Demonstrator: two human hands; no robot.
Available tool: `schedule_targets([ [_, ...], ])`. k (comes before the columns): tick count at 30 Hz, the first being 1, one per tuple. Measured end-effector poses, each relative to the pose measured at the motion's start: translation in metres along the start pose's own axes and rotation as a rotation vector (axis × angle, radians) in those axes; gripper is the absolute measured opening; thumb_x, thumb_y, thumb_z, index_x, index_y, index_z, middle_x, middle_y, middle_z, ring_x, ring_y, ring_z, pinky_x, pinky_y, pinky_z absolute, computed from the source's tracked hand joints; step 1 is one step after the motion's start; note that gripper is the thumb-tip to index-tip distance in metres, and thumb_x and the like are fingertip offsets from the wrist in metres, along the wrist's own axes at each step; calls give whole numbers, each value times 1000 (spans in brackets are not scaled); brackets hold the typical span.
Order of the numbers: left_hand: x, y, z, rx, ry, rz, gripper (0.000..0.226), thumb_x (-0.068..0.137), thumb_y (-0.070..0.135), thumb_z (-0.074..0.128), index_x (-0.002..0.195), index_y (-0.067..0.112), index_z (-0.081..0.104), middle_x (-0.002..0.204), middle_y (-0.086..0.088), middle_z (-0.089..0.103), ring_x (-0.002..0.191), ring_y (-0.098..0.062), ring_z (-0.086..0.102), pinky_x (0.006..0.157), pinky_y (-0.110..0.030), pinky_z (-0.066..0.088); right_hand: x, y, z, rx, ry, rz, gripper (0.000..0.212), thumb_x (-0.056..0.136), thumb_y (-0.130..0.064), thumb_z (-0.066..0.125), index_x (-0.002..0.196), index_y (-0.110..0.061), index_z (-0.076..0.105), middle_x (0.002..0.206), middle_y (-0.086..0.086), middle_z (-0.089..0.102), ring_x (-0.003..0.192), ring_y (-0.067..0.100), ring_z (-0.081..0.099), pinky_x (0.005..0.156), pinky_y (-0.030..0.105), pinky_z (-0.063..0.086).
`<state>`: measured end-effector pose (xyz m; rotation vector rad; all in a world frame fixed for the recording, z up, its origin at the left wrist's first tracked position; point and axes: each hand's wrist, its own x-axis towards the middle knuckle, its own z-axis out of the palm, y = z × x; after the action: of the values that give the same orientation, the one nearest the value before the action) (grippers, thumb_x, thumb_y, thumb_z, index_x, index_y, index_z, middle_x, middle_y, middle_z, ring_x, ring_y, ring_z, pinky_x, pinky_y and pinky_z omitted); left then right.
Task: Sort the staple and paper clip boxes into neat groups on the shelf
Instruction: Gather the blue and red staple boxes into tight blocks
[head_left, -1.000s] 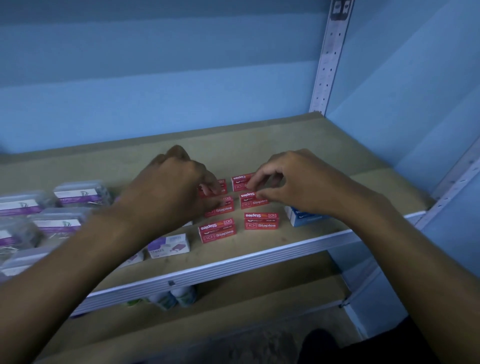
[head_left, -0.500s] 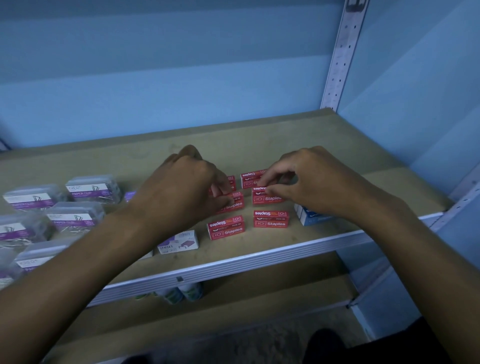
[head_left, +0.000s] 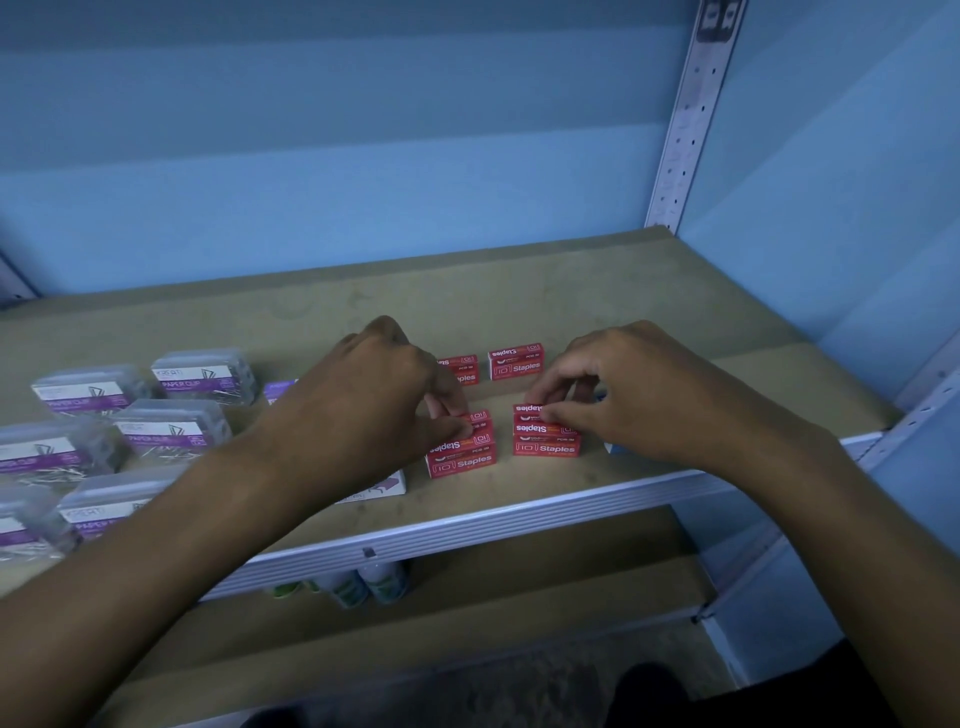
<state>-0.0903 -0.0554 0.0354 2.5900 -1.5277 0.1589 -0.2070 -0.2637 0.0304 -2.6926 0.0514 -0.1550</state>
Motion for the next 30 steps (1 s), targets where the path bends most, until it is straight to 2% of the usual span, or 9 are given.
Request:
schedule_targets([
  [9,-4,-3,8,-79,-2,26,25,87,50,58,106,41,73,102,26,69,100,-9,42,82,-27,43,0,-1,1,-3,-45,14,18,91,-30,71,107,-32,77,102,-16,74,83,-6,62,65,4,43],
  [13,-7,0,10,-74,33,40,38,86,58,46,107,40,72,102,24,70,101,-12,42,82,-25,39,-1,-3,1,1,-71,25,21,94,-34,66,112,-34,75,109,-15,73,85,-4,61,70,7,43],
  [18,-10,2,11,-56,71,52,52,73,71,49,109,40,71,103,25,70,102,-14,43,81,-31,45,-6,-4,-3,15,-70,11,29,87,-44,72,113,-32,75,101,-19,71,84,-6,62,72,10,47],
  [22,-11,1,14,-66,78,31,35,75,60,65,104,42,71,99,24,70,103,-13,42,85,-38,48,-7,-3,-5,-33,-125,7,46,76,-50,80,119,-35,71,111,-17,71,95,0,64,86,21,55],
  [25,-11,2,18,-99,90,6,30,76,54,69,102,41,72,97,24,70,105,-12,41,87,-37,46,-7,-3,-5,-43,-131,5,40,79,-44,80,117,-35,71,110,-16,72,92,-1,64,84,19,54],
  [30,-12,-1,22,-149,102,2,30,75,57,66,100,41,73,96,24,71,106,-15,42,87,-40,47,-8,-3,-6,-16,-139,5,35,80,-40,80,114,-35,74,104,-18,72,89,-2,65,85,24,57],
])
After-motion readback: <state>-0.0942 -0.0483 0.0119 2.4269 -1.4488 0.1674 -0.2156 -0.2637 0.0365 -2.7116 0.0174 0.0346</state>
